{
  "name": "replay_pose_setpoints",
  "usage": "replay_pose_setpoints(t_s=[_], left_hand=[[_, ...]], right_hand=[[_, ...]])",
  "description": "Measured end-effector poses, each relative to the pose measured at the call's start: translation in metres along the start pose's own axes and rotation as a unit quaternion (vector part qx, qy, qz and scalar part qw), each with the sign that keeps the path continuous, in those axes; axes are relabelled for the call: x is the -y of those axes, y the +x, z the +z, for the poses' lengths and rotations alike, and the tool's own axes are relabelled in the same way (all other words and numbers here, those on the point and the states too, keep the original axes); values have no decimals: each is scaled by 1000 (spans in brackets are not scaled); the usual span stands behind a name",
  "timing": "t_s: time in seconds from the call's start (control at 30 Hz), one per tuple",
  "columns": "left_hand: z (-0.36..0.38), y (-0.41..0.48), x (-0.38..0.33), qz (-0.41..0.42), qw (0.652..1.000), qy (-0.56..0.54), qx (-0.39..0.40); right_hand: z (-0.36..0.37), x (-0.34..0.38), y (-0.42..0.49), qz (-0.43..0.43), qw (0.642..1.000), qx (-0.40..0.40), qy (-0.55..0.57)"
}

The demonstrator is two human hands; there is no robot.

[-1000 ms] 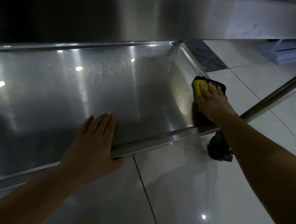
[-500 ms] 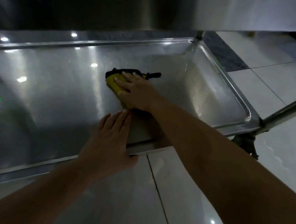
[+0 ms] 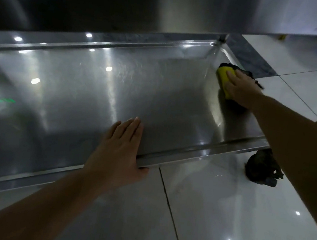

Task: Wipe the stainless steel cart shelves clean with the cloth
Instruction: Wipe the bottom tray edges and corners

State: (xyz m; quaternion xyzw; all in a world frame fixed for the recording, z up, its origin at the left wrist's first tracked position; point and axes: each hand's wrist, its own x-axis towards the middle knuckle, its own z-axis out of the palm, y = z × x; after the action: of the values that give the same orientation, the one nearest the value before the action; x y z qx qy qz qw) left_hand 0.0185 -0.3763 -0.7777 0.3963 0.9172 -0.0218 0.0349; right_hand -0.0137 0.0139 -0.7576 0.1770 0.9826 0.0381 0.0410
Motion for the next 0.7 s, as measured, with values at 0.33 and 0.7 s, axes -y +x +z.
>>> replay_pose_setpoints(t_s=[0.33, 0.7], left_hand=[[2, -2, 1, -2, 1000, -1, -3], [4, -1, 0, 0, 1000, 11, -8]], right_hand=[[26, -26, -155, 34, 999, -38, 0], [27, -14, -153, -94, 993, -36, -63]])
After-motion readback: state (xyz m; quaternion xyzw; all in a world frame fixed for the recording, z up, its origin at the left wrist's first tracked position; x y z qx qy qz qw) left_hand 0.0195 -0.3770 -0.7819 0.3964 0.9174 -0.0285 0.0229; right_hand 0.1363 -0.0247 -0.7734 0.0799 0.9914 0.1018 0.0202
